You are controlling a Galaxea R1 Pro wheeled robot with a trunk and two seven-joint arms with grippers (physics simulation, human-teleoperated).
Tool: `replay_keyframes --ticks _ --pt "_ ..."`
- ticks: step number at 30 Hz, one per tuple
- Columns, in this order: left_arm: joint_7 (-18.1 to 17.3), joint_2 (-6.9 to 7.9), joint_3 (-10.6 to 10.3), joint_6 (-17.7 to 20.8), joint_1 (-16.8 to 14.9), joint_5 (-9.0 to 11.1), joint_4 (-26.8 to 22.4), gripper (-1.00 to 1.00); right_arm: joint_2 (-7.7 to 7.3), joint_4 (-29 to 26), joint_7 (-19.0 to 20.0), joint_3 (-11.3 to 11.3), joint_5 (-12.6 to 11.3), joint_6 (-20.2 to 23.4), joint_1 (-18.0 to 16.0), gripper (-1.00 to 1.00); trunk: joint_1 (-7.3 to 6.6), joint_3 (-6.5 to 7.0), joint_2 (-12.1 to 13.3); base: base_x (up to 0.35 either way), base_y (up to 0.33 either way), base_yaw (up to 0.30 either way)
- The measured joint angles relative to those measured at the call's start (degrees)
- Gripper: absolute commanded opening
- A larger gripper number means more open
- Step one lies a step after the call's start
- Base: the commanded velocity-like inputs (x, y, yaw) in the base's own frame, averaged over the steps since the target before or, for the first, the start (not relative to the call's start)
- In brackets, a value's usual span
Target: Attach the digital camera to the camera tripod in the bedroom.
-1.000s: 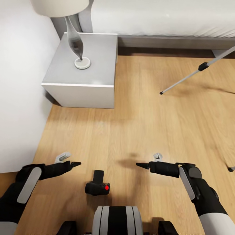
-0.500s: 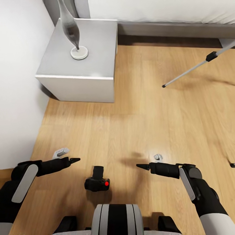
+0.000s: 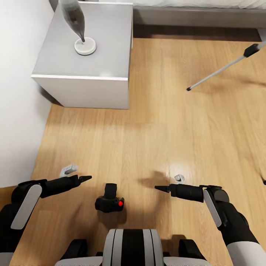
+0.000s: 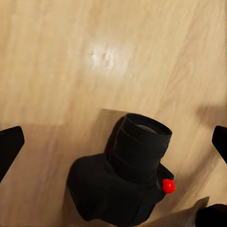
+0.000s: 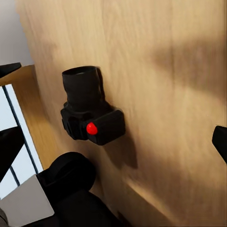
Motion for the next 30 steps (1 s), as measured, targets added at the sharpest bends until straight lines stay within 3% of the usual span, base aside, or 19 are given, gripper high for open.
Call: replay_keyframes --ticks 14,30 --pt "0.1 -0.98 -0.1 -0.1 0.0 0.0 -0.7 1.00 -0.07 0.0 0.1 0.0 0.0 0.1 0.0 1.00 0.36 -3.06 -0.2 0.000 0.000 0.000" --pt "0.1 -1.07 -0.2 0.0 0.0 0.0 -0.6 1.00 0.13 -0.1 0.2 0.1 -0.1 0.2 0.0 1.00 0.77 -3.06 -0.4 0.000 0.000 0.000"
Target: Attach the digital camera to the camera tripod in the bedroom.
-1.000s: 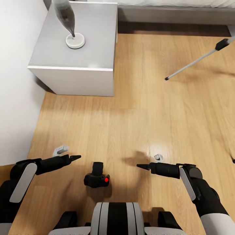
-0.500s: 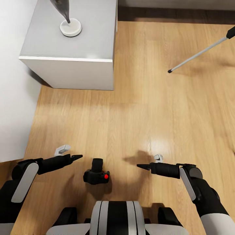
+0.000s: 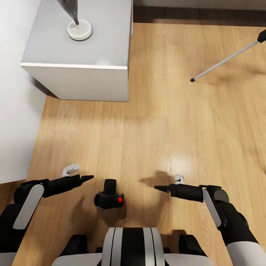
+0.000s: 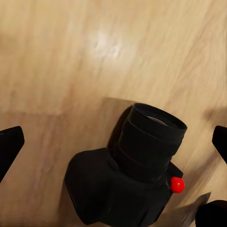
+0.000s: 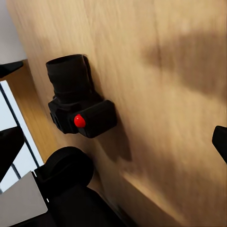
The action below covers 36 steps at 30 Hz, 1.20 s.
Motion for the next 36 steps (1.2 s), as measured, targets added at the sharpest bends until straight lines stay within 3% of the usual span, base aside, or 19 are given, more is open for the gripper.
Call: replay_keyframes --ticks 16,36 --pt "0.0 0.01 0.0 0.0 0.0 0.1 0.9 1.00 0.08 -0.5 3.3 0.1 0.0 0.0 0.0 1.00 0.28 0.00 -0.1 0.000 0.000 0.000" --pt "0.1 -0.11 0.1 -0.2 0.0 0.0 1.0 1.00 0.01 -0.1 3.6 0.1 0.2 -0.1 0.0 1.00 0.28 0.00 -0.1 0.000 0.000 0.000"
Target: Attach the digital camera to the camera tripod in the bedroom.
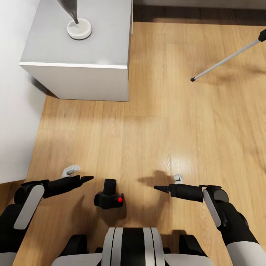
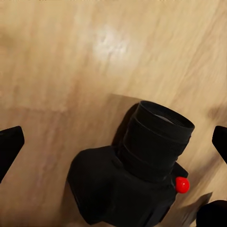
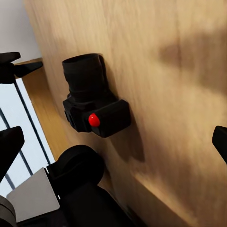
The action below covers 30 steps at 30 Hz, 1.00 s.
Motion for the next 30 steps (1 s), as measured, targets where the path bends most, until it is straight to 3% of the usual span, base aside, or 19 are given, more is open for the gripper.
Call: replay_keyframes --ticks 6,8,13,19,25,30 --pt "0.4 1.13 -1.4 -1.1 0.0 -2.3 0.0 1.00 0.03 0.1 0.0 0.0 0.0 0.0 0.0 1.00 0.00 0.00 0.0 0.000 0.000 0.000" --pt "-1.5 3.05 -3.5 -3.5 0.0 -4.6 -0.3 1.00 0.03 0.1 -0.1 0.0 0.0 0.0 0.0 1.00 0.00 0.00 0.0 0.000 0.000 0.000" --pt "-5.2 4.68 -5.5 -7.1 0.0 -5.3 0.0 1.00 0.03 0.1 -0.1 0.0 0.0 0.0 0.0 1.00 0.00 0.00 0.0 0.000 0.000 0.000" --pt "-9.4 5.71 -5.4 -10.7 0.0 -5.6 0.2 1.00 0.03 0.1 -0.1 0.0 0.0 0.0 0.0 1.00 0.00 0.00 0.0 0.000 0.000 0.000" --pt "-11.1 6.21 -5.7 -12.8 0.0 -6.2 0.7 1.00 0.04 0.1 -0.2 0.0 0.0 0.0 0.0 1.00 0.00 0.00 0.0 0.000 0.000 0.000" --pt "-12.9 6.98 -8.4 -16.7 0.0 -8.3 0.7 1.00 0.09 0.1 -0.2 0.0 0.0 0.0 0.0 1.00 0.00 0.00 0.0 0.000 0.000 0.000"
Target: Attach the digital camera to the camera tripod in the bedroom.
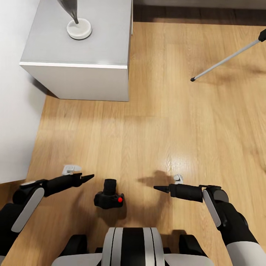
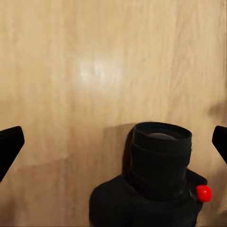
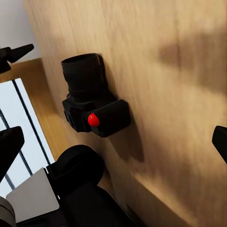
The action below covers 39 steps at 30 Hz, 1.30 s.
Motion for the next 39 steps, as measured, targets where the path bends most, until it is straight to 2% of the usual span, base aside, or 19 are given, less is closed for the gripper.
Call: replay_keyframes --ticks 3,6,7,10,14,19,23,24,26,27,30,31,35,39 --pt "-3.5 1.40 -2.5 -3.6 0.0 -2.7 0.0 1.00 0.02 0.0 0.0 0.0 0.0 0.0 0.0 1.00 0.00 0.00 0.0 0.000 0.000 0.000" --pt "-8.9 3.32 -4.2 -8.5 0.0 -6.3 0.0 1.00 0.02 0.0 -0.1 0.0 0.0 0.0 0.0 1.00 0.00 0.00 0.0 0.000 0.000 0.000" --pt "-13.0 4.48 -4.8 -12.4 0.0 -8.5 0.1 1.00 0.00 0.0 -0.1 0.0 0.0 0.0 0.0 1.00 0.00 0.00 0.0 0.000 0.000 0.000" --pt "-18.7 5.62 -5.2 -18.5 0.0 -10.9 0.6 1.00 -0.03 0.0 -0.1 0.0 0.0 0.0 0.0 1.00 0.00 0.00 0.0 0.000 0.000 0.000" --pt "-25.0 6.62 -5.2 -24.5 0.0 -12.3 3.6 1.00 0.05 0.0 -0.1 0.0 0.0 0.0 0.0 1.00 0.00 0.00 0.0 0.000 0.000 0.000" --pt "-28.2 6.96 -5.2 -27.4 0.0 -12.9 6.9 1.00 0.10 0.0 -0.1 0.0 0.0 0.0 0.0 1.00 0.00 0.00 0.0 0.000 0.000 0.000" --pt "-29.9 7.15 -5.3 -29.3 0.0 -13.1 7.1 1.00 0.00 0.1 -0.1 0.0 0.0 0.0 0.0 1.00 0.00 0.00 0.0 0.000 0.000 0.000" --pt "-35.5 7.58 -5.4 -30.6 0.0 -13.3 5.4 1.00 -0.01 0.1 -0.1 0.0 0.0 0.0 0.0 1.00 0.00 0.00 0.0 0.000 0.000 0.000" --pt "-37.9 7.68 -5.4 -30.8 0.0 -13.9 4.7 1.00 0.02 0.1 -0.1 0.0 0.1 0.0 0.0 1.00 0.00 0.00 0.0 0.000 0.000 0.000" --pt "-39.6 7.72 -5.4 -30.9 0.0 -15.0 4.1 1.00 0.04 0.1 -0.1 0.0 0.1 -0.1 0.0 1.00 0.00 0.00 0.0 0.000 0.000 0.000" --pt "-41.1 7.76 -5.4 -30.8 0.0 -18.1 3.1 1.00 0.01 0.1 -0.1 0.0 0.1 -0.1 0.0 1.00 0.00 0.00 0.0 0.000 0.000 0.000" --pt "-41.7 7.79 -5.5 -30.7 0.0 -21.4 2.3 1.00 -0.03 0.1 -0.1 0.0 0.1 -0.1 0.0 1.00 0.00 0.00 0.0 0.000 0.000 0.000" --pt "-42.8 7.79 -5.6 -30.6 0.0 -29.6 0.4 1.00 -0.10 0.1 -0.2 -0.1 0.0 0.0 0.0 1.00 0.00 0.00 0.0 0.000 0.000 0.000" --pt "-44.0 7.68 -5.8 -30.8 0.0 -35.5 -0.9 1.00 -0.12 0.1 -0.2 -0.1 -0.1 0.0 0.0 1.00 0.00 0.00 0.0 0.000 0.000 0.000"
